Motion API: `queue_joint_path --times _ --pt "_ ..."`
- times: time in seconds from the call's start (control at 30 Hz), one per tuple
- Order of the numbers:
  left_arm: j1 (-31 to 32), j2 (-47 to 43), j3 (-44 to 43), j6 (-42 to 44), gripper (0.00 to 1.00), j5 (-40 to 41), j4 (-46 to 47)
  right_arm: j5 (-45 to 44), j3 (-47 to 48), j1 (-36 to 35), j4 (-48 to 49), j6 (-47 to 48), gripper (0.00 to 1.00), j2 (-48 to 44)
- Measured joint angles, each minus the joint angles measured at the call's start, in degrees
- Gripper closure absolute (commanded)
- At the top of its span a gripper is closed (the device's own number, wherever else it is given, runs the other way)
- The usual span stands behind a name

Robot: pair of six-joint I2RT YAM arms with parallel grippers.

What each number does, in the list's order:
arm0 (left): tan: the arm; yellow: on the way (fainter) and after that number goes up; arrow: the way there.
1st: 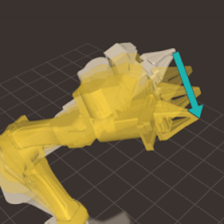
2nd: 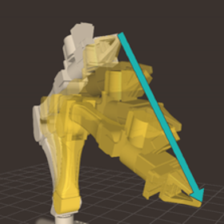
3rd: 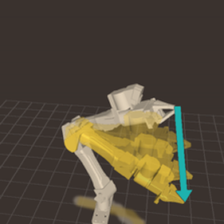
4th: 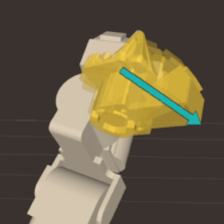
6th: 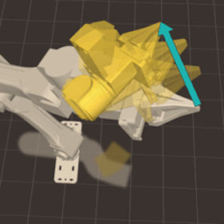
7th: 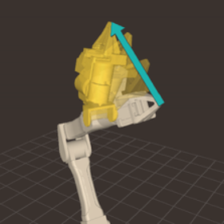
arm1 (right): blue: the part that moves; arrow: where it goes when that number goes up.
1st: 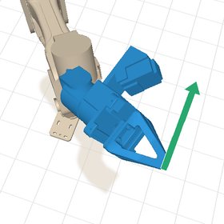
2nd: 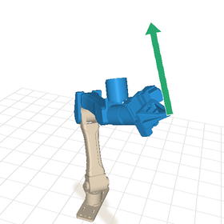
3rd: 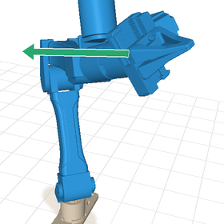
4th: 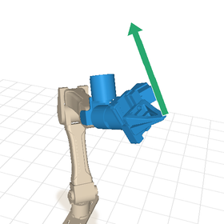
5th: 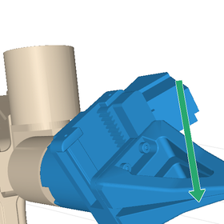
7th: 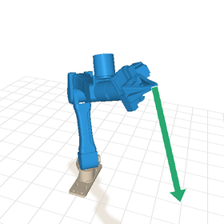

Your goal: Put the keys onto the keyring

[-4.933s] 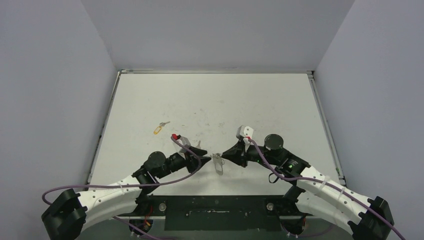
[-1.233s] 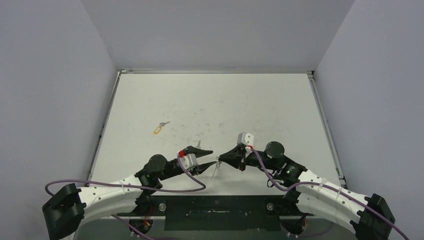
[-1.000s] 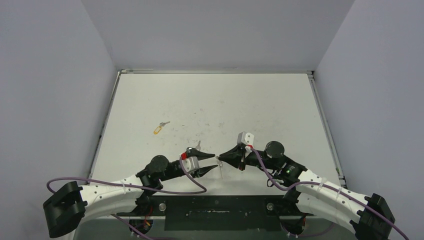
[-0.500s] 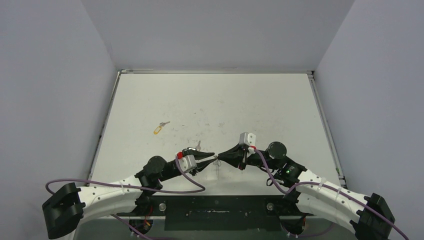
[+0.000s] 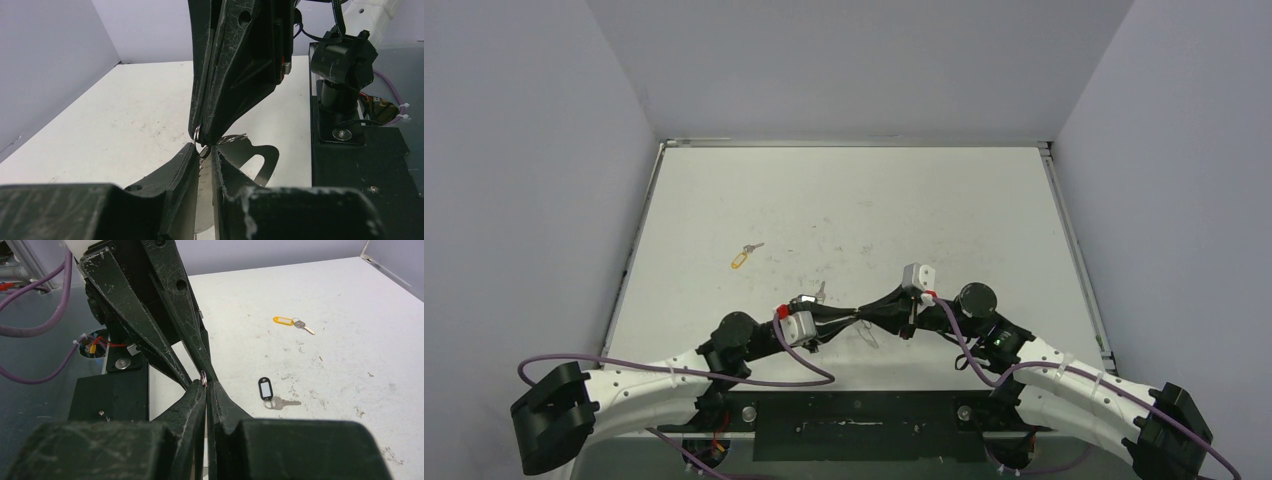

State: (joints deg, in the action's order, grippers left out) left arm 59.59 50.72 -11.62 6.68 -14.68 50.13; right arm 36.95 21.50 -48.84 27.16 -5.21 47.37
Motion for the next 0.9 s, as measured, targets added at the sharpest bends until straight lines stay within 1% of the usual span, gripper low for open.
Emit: queue_joint_path --times 0.1,0.43,0.53,0.73,0.83,0.9 --pt "0.0 0.2 0.0 -0.1 1.0 -0.3 0.3 0.0 0.0 0.0 0.1 0.0 1.0 0.0" --pt "0.0 0.2 0.0 -1.4 1.0 -0.3 0.2 -0.1 0.0 0.0 0.0 0.6 1.0 0.0" --pt "0.1 -0.8 0.0 -2.1 1.0 0.2 -1.2 -0.2 0.0 0.0 -0.5 1.2 0.93 -0.2" --pt "0.4 -3.0 -0.1 -3.5 1.0 1.4 -5.4 -0.2 0.0 -0.3 -2.5 2.6 0.85 -0.2" --pt "0.3 -3.2 -0.5 -3.9 1.0 2.3 -7.2 -0.2 0.0 -0.3 -3.7 3.3 0.78 -0.2" --pt "0.3 -3.2 -0.8 -4.2 1.0 2.6 -8.5 -0.2 0.0 -0.3 -4.6 4.0 0.77 -0.2"
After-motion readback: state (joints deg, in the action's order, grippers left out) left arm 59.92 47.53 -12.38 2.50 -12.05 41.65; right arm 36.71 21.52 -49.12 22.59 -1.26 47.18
